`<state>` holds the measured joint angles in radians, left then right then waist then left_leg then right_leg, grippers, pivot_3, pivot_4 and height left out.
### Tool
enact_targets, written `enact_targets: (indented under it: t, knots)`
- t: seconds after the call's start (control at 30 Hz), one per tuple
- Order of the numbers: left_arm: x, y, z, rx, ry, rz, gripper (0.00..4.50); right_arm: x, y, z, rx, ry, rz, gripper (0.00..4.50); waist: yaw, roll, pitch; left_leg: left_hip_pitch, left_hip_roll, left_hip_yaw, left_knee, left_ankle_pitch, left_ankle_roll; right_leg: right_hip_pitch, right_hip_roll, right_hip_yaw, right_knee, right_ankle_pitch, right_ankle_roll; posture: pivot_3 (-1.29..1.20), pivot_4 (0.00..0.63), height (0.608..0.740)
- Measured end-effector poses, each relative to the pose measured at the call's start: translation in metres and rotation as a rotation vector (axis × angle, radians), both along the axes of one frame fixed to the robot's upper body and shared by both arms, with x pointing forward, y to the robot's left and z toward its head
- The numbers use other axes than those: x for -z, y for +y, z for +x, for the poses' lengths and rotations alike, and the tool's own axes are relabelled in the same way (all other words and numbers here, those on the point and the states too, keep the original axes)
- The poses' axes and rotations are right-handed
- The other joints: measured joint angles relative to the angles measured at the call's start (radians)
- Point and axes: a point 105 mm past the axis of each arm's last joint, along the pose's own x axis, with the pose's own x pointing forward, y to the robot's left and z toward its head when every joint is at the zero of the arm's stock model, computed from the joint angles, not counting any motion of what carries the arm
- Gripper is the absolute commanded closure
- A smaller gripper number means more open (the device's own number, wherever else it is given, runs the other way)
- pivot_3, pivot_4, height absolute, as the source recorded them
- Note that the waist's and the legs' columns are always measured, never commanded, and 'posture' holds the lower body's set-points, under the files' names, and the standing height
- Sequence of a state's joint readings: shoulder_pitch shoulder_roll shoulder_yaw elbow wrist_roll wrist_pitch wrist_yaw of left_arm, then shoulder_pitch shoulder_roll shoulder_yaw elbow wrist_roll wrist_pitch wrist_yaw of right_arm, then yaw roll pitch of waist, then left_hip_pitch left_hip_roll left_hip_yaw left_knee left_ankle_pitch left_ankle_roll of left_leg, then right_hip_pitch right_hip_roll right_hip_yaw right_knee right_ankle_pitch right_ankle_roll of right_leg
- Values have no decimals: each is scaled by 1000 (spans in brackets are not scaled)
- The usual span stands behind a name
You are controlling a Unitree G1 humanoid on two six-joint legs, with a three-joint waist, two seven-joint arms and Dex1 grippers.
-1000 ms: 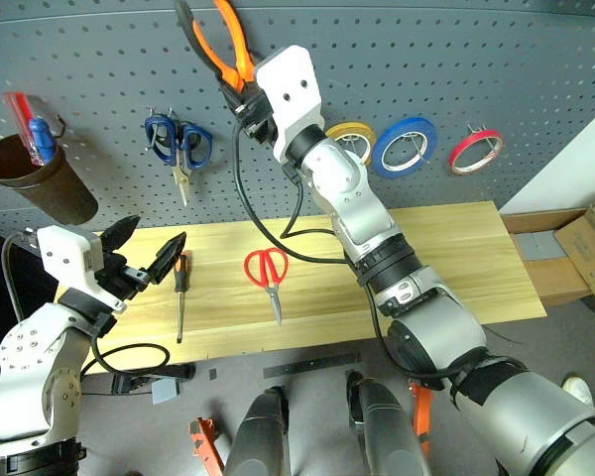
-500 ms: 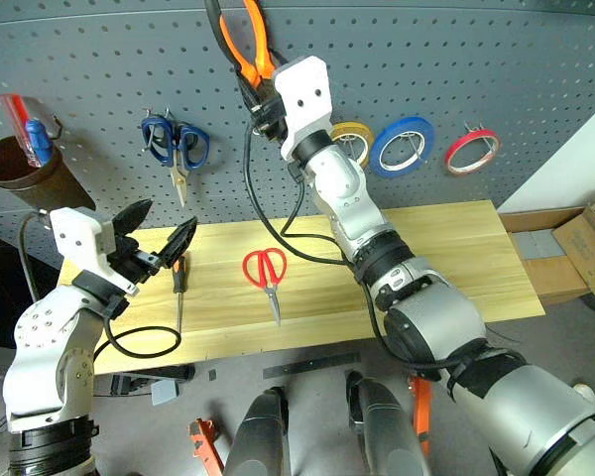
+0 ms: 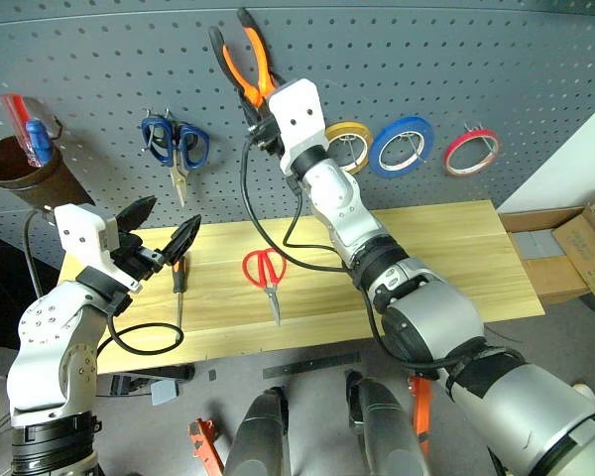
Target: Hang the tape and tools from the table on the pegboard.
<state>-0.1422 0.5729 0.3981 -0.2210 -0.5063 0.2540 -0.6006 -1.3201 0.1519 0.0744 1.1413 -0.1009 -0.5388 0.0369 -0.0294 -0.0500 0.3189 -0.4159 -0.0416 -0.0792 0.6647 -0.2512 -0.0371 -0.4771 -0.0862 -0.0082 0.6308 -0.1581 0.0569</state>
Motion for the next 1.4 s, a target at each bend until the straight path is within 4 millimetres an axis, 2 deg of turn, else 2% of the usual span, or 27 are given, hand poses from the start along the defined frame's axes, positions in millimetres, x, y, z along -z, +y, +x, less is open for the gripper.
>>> enact_targets:
  t: [0.1, 0.37, 0.63, 0.73, 0.87, 1.0, 1.13, 1.2, 1.27, 1.3, 1.33, 1.4]
  knots:
    - [0, 0, 0, 0, 0, 0, 396, 3, 0, 1, 11, 5, -9, 2644, 0, 0, 0, 0, 0, 0, 0, 0, 0, 0, 0, 0, 0, 0, 0, 109, 256, 740]
    - [2, 0, 2, -1, 6, -8, 396, 8, -1, 5, 61, 19, -35, 23, 0, 0, 0, 0, 0, 0, 0, 0, 0, 0, 0, 0, 1, 0, 0, 104, 257, 740]
    - [7, -2, 4, 6, 23, -15, 396, 15, -2, 9, 84, 60, -55, 23, 0, 0, 0, 3, 0, -1, 1, 1, 0, 0, 1, -1, 8, 1, -4, 83, 257, 740]
    - [7, -3, 4, 8, 23, -18, 396, 11, -3, 8, 77, 55, -36, 23, 0, 0, 0, 5, 0, -1, 0, 1, 0, 0, 2, -1, 11, 0, -7, 75, 256, 740]
    - [9, -7, 6, 19, 25, -28, 396, -11, -5, -1, 47, 7, 17, 23, -1, 0, 0, 5, 1, -1, 0, 1, 0, 0, 2, -1, 12, -1, -7, 71, 255, 740]
    - [11, -9, 6, 22, 28, -27, 396, -45, -11, -18, 5, -56, 105, 23, -1, 0, 0, 5, 1, -1, 0, 1, 0, 0, 2, -1, 12, -1, -7, 57, 257, 740]
    - [12, -8, 6, -1, 21, -32, 396, -72, -25, -42, -69, -67, 193, 23, 0, 0, 0, 5, 1, -1, 0, 1, 0, 0, 2, -1, 12, -1, -7, 50, 261, 740]
    - [16, -7, 6, -13, 29, -36, 396, -79, -34, -51, -93, -66, 217, 23, 0, 0, 0, 5, 1, -1, 0, 1, 0, 0, 2, -1, 12, -1, -7, 50, 264, 740]
    - [20, -5, 5, -28, 41, -35, 396, -75, -44, -54, -106, -42, 211, 23, 0, -1, -1, 6, 1, -1, 0, 1, 0, 0, 2, -1, 12, -1, -7, 47, 267, 740]
    - [24, -5, 3, -35, 58, -32, 396, -66, -52, -53, -114, 0, 194, 23, 0, -1, -1, 6, 1, -1, 0, 1, 0, 1, 1, -1, 11, -1, -7, 42, 269, 740]
    - [30, -5, 2, -42, 84, -27, 396, -55, -59, -51, -125, 51, 176, 23, 0, -1, -1, 6, 1, -1, 0, 1, 0, 2, 1, -1, 11, -1, -7, 42, 269, 740]
    - [54, -7, -1, -63, 192, 1, 29, -16, -75, -49, -165, 212, 103, 0, 2, -1, -1, 7, 1, -1, 0, 1, 1, 3, 1, -1, 10, -1, -7, 28, 279, 740]
